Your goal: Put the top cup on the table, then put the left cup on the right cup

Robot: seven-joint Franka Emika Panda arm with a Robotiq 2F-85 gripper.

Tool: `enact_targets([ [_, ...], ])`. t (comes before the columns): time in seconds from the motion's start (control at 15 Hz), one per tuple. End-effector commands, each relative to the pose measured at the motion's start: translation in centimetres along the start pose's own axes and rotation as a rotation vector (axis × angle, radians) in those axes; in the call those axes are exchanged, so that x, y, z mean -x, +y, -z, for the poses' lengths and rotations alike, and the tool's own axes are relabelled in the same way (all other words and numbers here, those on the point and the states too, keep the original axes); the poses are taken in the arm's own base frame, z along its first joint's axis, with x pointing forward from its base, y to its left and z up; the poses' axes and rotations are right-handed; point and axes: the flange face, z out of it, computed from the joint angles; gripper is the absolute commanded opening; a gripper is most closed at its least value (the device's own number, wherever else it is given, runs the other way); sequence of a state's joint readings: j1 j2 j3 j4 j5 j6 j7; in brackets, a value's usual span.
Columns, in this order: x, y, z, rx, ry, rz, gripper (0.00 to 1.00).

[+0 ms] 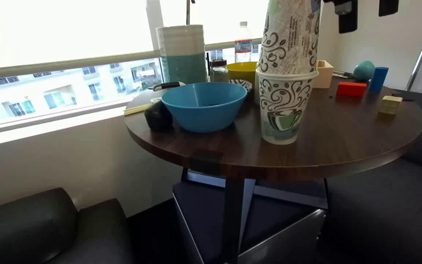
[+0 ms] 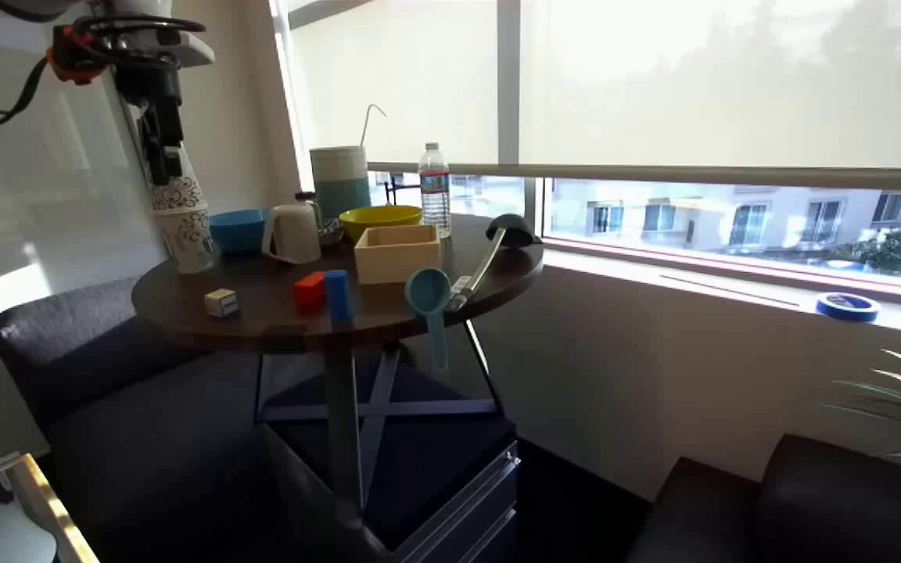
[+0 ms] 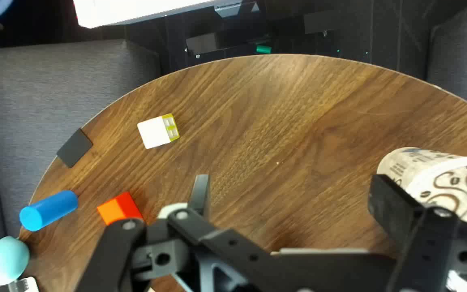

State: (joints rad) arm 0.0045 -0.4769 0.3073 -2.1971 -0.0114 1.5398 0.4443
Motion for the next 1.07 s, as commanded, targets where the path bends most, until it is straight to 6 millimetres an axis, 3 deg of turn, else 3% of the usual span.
enact_targets([
  [0.0, 0.0, 0.0, 0.1, 0.001, -0.001, 0.000, 1.00],
  [0.4, 0.0, 0.0, 0.1, 0.001, -0.001, 0.000, 1.00],
  [0.73, 0.5, 4.6, 0.7, -0.050, 0.015, -0.100, 1.00],
  [1.0, 1.0, 5.9, 3.7, -0.251, 0.102, -0.141, 1.00],
])
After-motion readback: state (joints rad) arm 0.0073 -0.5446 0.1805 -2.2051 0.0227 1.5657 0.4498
